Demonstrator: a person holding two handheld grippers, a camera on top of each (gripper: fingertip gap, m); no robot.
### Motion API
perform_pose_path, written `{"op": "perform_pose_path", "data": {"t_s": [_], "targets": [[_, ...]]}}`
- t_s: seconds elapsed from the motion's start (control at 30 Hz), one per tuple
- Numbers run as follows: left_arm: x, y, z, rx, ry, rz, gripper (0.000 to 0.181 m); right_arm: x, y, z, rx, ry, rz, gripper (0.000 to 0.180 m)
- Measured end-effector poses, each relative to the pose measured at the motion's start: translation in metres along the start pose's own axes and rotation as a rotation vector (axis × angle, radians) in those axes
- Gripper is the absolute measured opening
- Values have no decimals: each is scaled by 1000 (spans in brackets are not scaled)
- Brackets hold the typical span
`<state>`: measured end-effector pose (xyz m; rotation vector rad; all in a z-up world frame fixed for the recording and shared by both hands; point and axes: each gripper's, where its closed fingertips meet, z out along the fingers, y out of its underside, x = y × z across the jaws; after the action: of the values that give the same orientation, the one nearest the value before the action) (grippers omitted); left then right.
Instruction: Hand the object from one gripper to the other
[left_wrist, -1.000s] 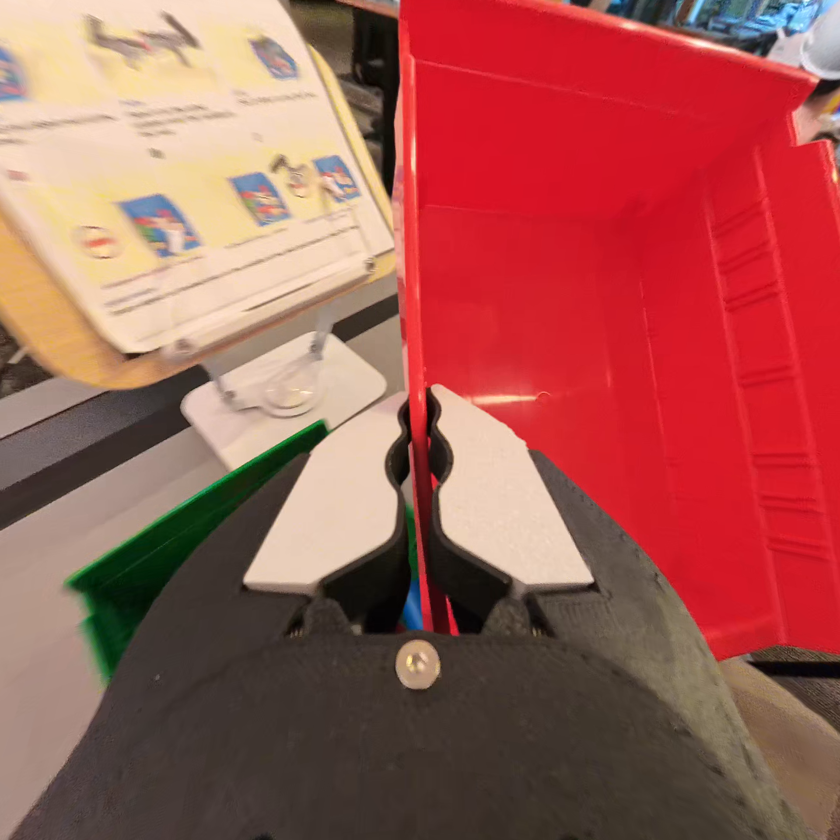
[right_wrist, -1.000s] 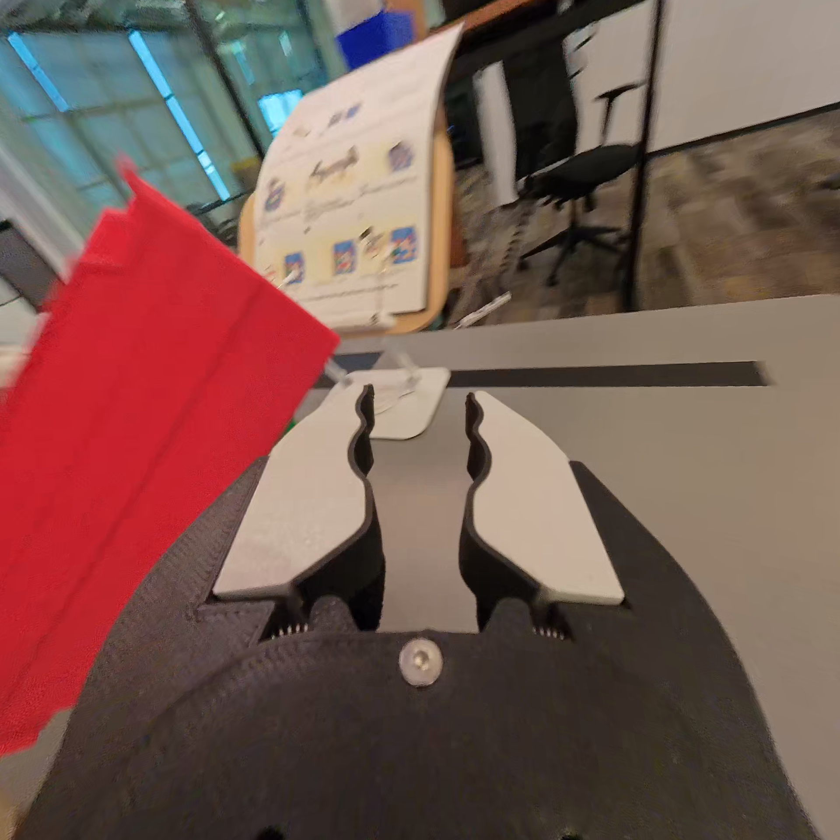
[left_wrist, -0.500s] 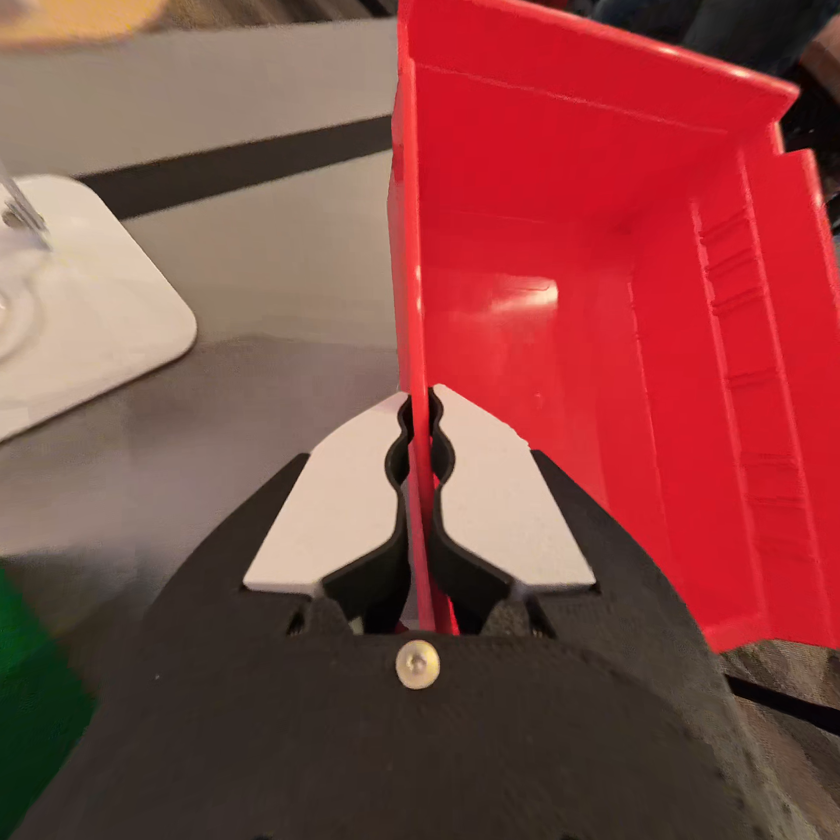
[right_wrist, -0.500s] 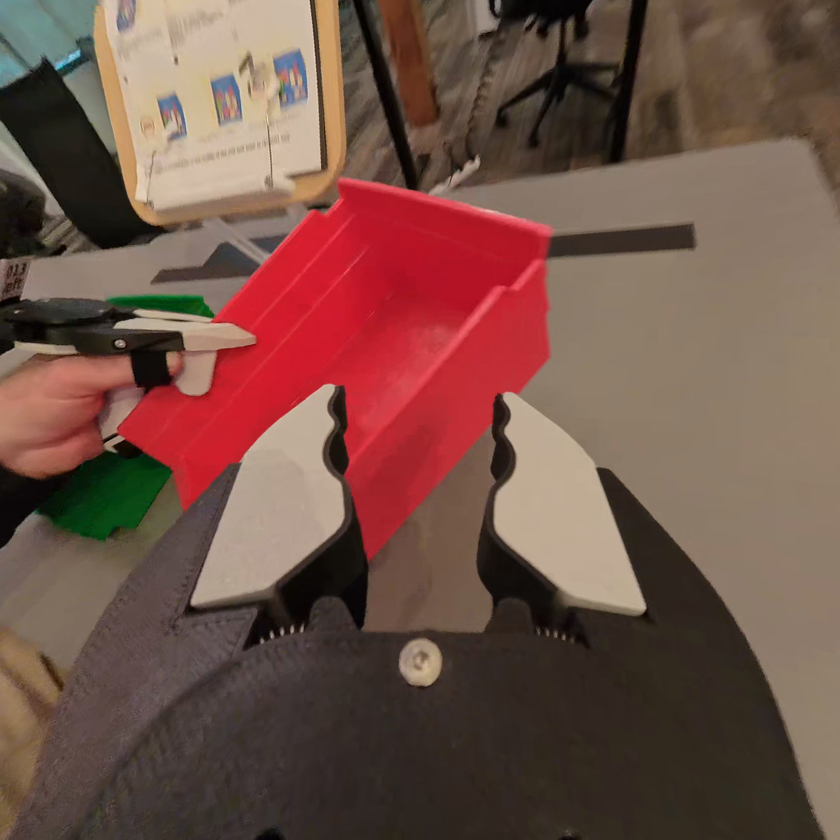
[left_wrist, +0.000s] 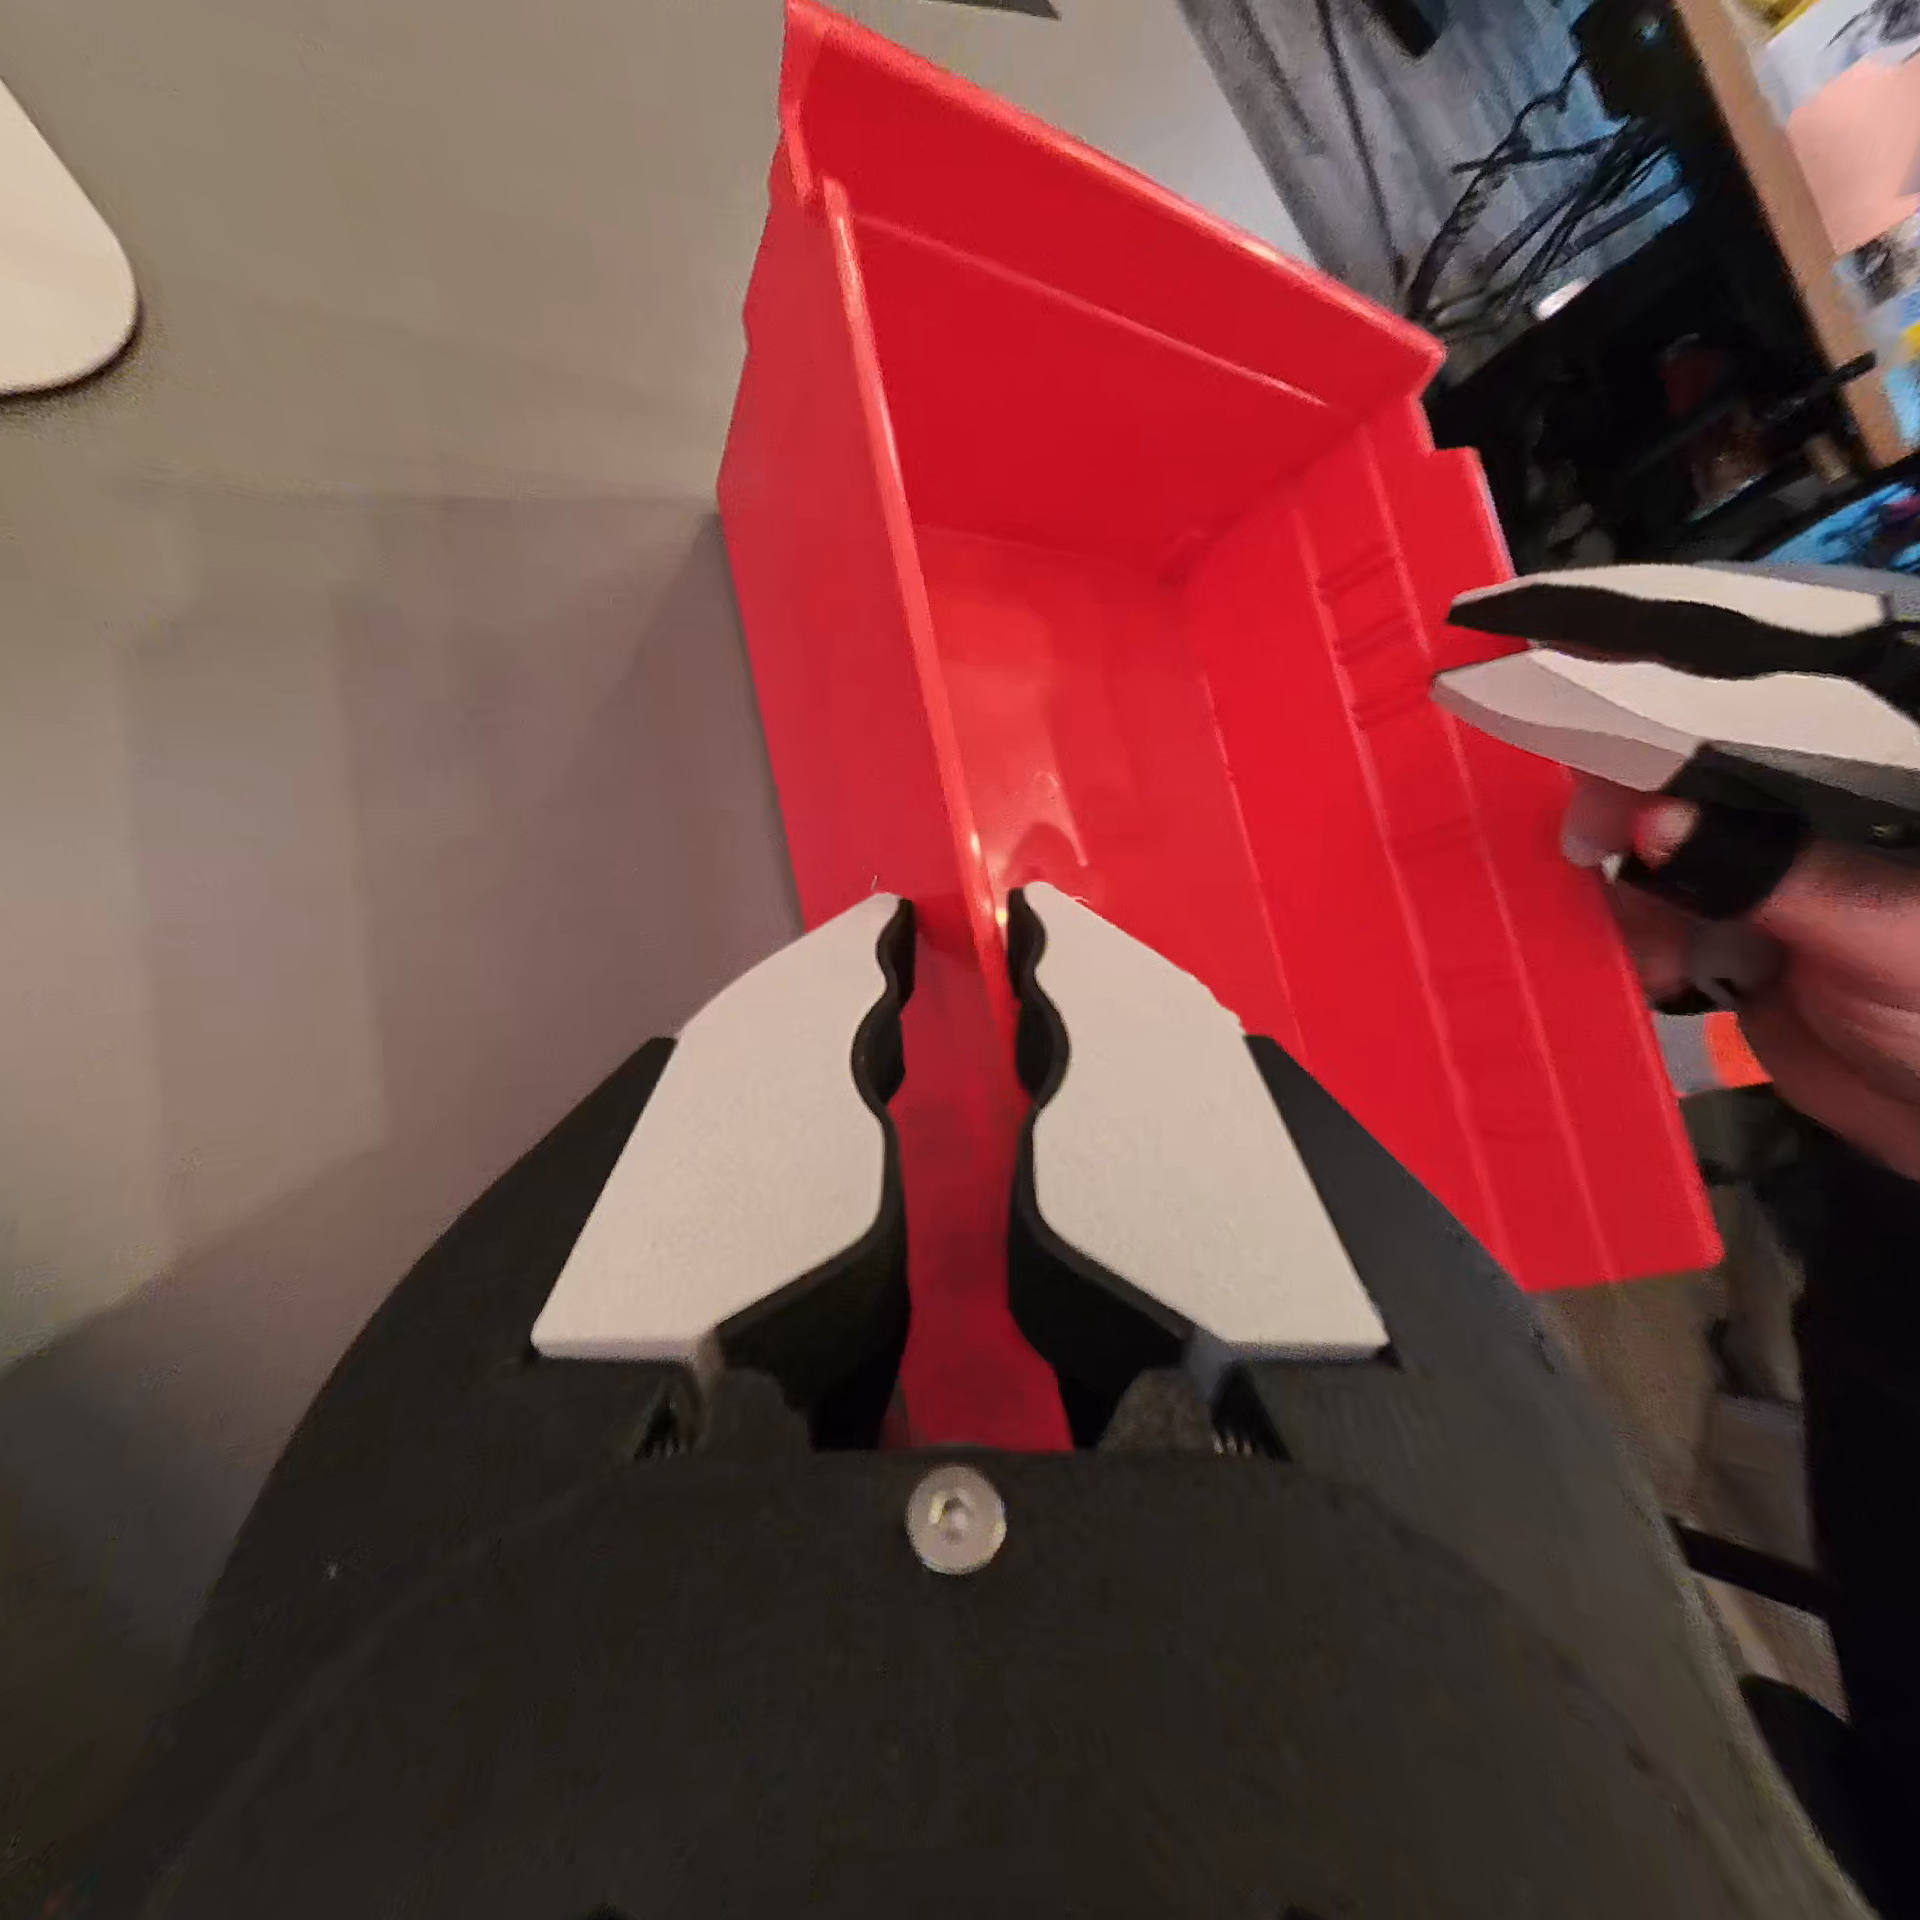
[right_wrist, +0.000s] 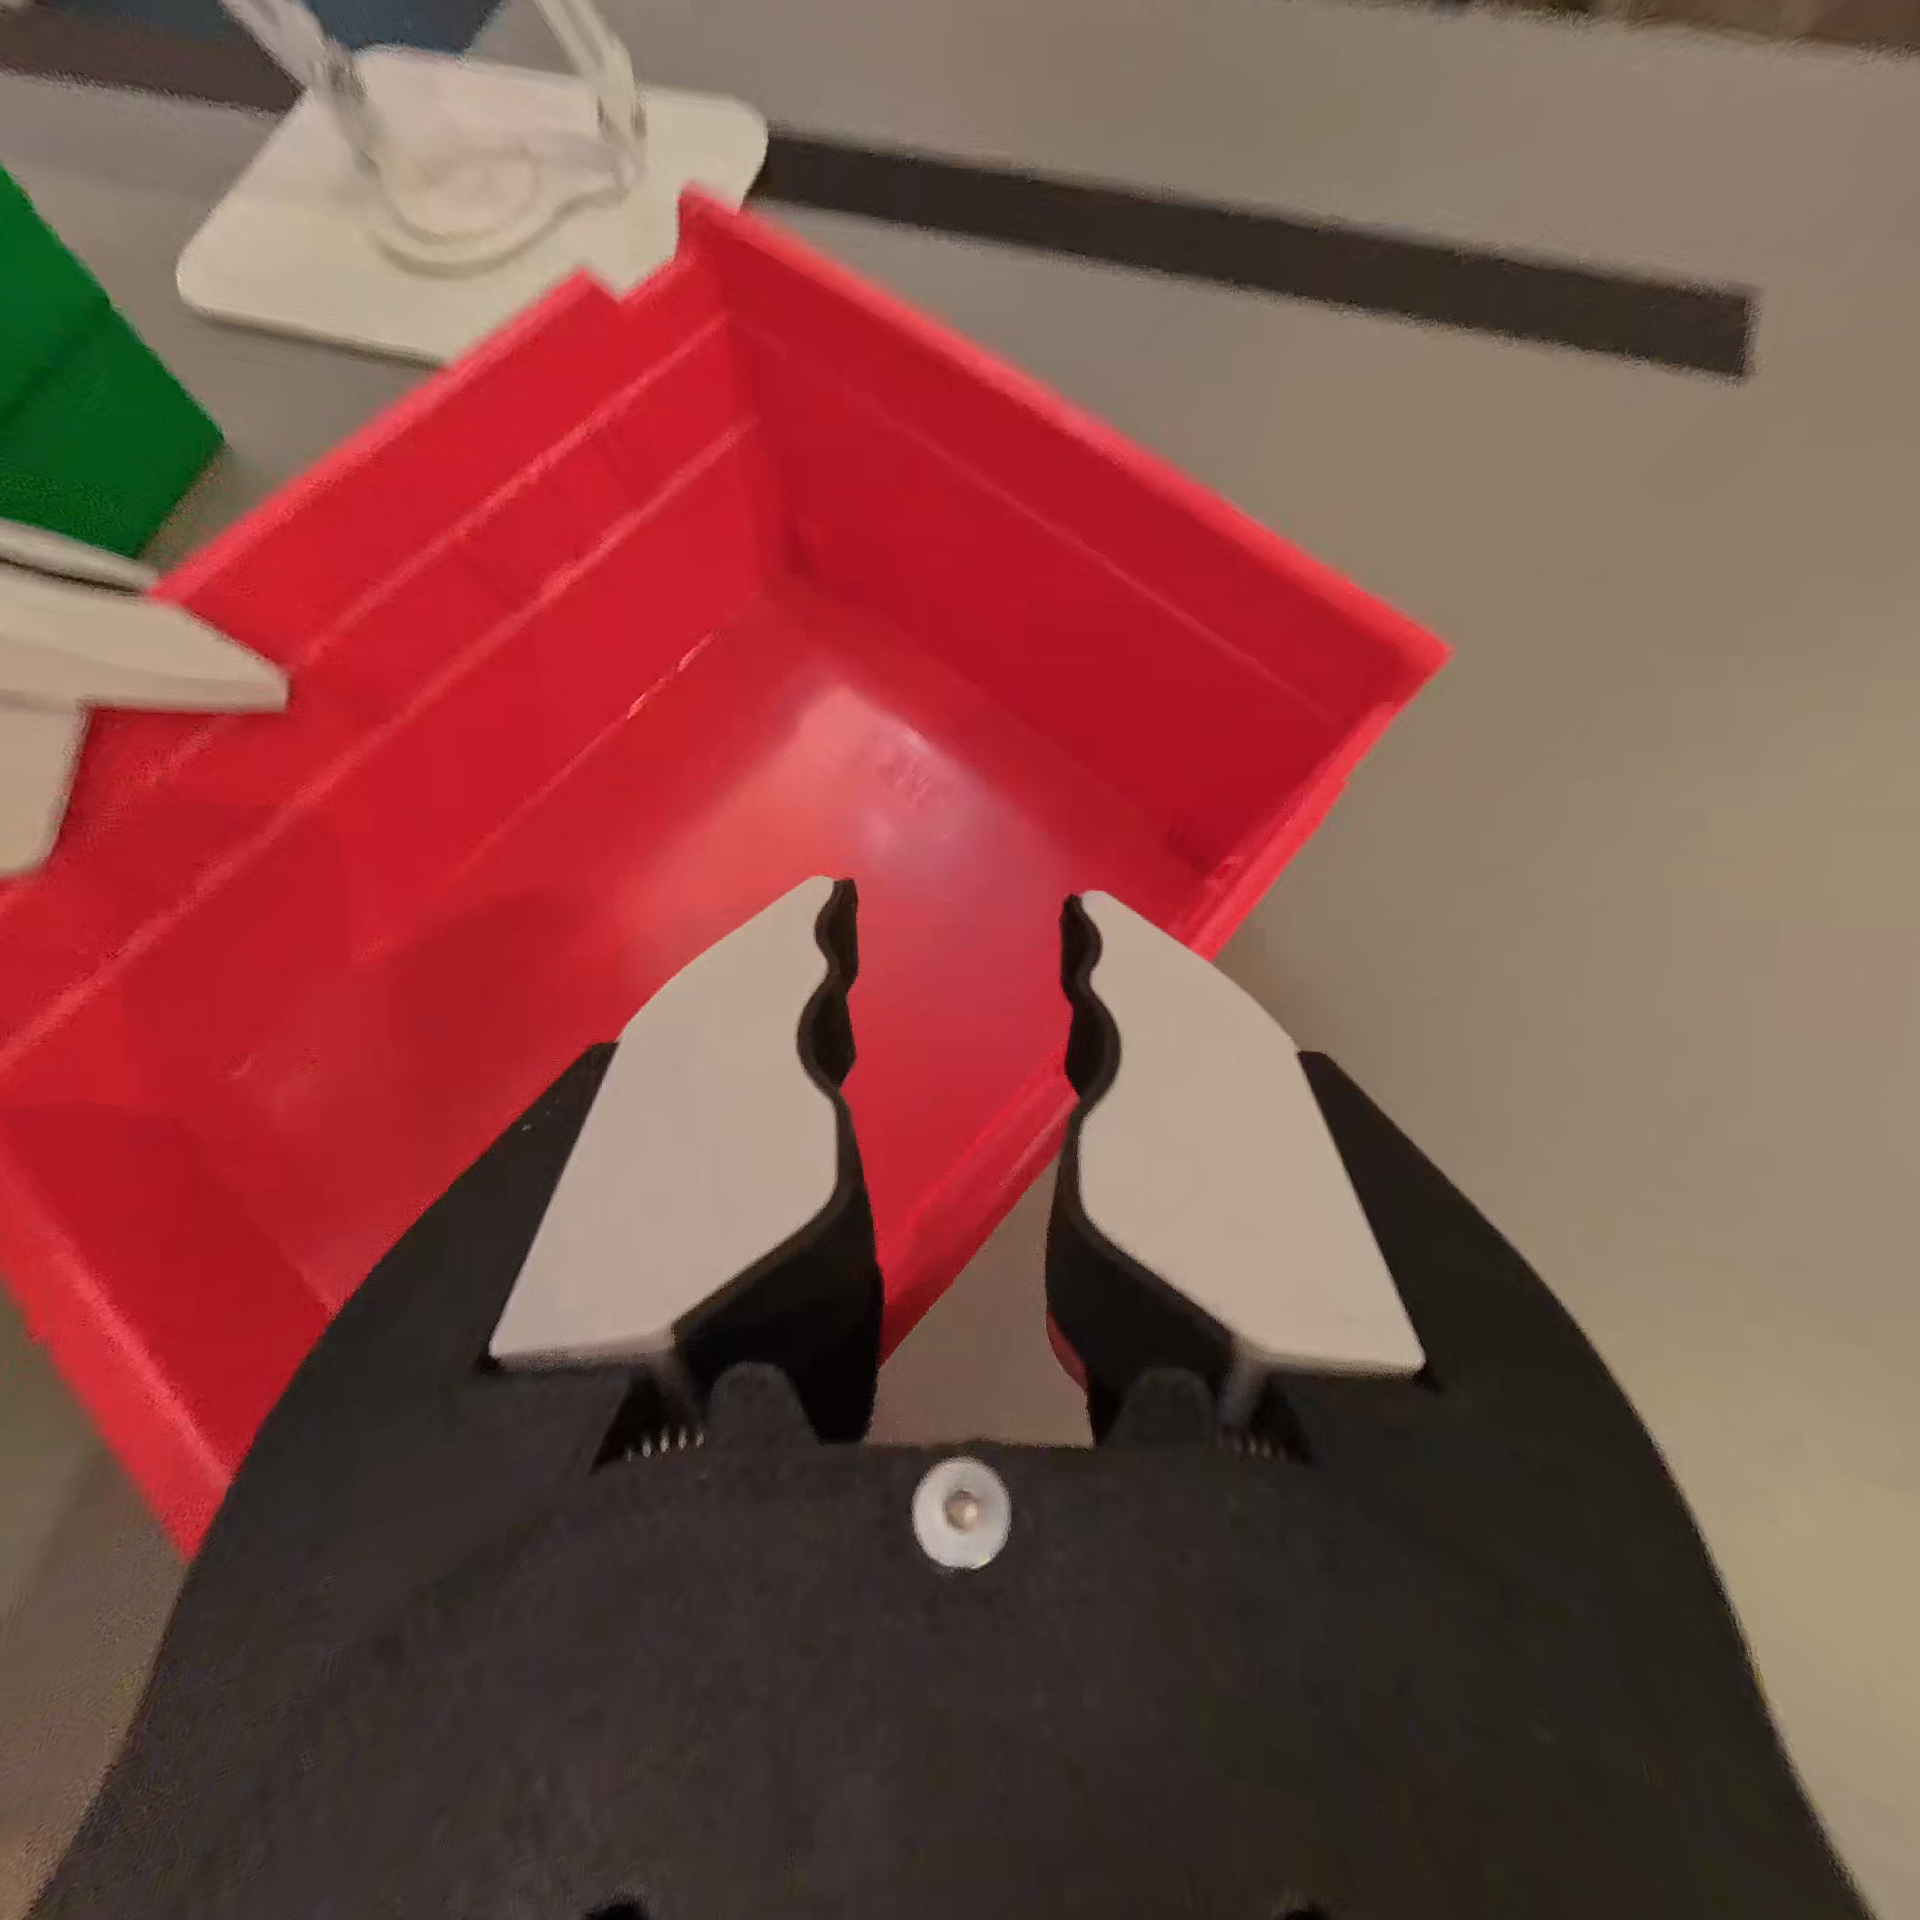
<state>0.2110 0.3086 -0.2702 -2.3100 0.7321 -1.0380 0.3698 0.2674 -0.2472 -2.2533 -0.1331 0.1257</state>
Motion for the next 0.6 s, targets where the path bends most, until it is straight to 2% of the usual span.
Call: {"op": "perform_pose_path", "data": {"t_s": [0.1,0.2,0.33,0.4,0.5,0.6], "targets": [[8,8,-8,30,90,-96,30,7,-8,-9,37,19,29,41],[21,15,-17,37,148,-110,39,19,-11,-17,54,84,-10,44],[35,1,-50,138,151,-48,59,23,-16,-28,60,93,3,49],[47,-3,-77,156,145,64,64,26,-11,-28,38,116,-18,53],[33,-20,-136,227,12,266,68,27,-3,-23,-3,121,-39,58],[-31,-42,-208,289,-251,373,67,26,2,-19,-31,117,-33,60]]}}
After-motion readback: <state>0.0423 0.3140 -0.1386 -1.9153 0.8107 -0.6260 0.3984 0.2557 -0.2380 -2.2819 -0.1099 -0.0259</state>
